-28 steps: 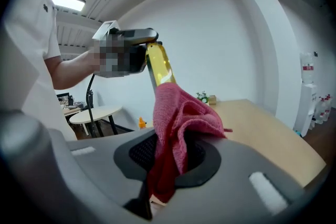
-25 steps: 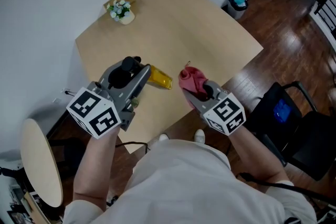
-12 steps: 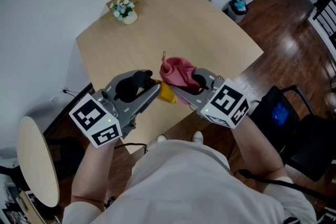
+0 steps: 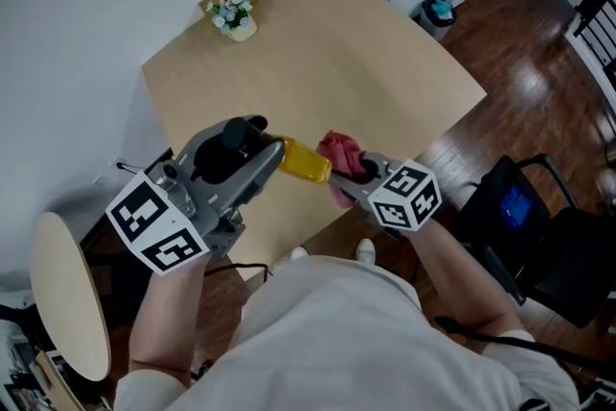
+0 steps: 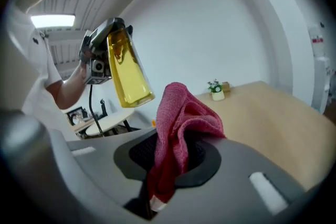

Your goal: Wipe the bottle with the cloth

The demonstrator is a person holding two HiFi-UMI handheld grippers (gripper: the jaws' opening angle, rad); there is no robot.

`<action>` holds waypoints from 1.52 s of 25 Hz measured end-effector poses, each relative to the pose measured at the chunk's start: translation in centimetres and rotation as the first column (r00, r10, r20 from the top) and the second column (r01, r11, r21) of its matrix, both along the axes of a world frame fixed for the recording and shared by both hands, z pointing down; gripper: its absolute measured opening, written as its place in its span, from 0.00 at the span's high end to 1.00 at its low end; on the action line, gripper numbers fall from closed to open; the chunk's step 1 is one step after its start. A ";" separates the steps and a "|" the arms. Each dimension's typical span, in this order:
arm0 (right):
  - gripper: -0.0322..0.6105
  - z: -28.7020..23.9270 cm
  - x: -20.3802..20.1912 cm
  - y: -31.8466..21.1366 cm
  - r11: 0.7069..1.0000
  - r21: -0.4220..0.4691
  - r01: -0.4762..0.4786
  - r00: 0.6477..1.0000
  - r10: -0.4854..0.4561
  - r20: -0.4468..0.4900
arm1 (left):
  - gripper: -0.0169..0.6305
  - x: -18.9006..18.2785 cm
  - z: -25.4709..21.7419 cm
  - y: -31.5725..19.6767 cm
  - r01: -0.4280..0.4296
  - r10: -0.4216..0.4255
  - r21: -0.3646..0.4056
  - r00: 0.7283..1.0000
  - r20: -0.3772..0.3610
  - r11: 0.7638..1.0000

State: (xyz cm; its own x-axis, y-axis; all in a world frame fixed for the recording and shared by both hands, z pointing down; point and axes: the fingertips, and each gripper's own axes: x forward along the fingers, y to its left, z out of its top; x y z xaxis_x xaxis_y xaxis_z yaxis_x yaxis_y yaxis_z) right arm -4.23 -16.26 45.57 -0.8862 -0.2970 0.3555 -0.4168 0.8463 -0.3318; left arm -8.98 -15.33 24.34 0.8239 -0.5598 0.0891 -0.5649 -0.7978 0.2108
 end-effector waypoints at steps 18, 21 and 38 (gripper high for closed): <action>0.84 -1.8 2.0 3.2 0.974 -0.223 -0.051 0.968 0.103 0.229 | 0.74 -0.2 4.4 -1.8 0.037 -0.036 -0.014 0.996 0.081 0.999; 0.84 -2.3 4.9 3.1 0.977 -0.176 -0.117 0.970 0.151 0.193 | 0.74 -0.4 7.4 -2.7 0.099 -0.094 -0.035 0.987 0.129 0.994; 0.84 -4.0 14.9 6.7 0.983 -0.044 -0.179 0.983 0.180 0.029 | 0.74 -3.2 27.9 -7.4 0.539 -0.497 -0.032 0.797 0.344 0.842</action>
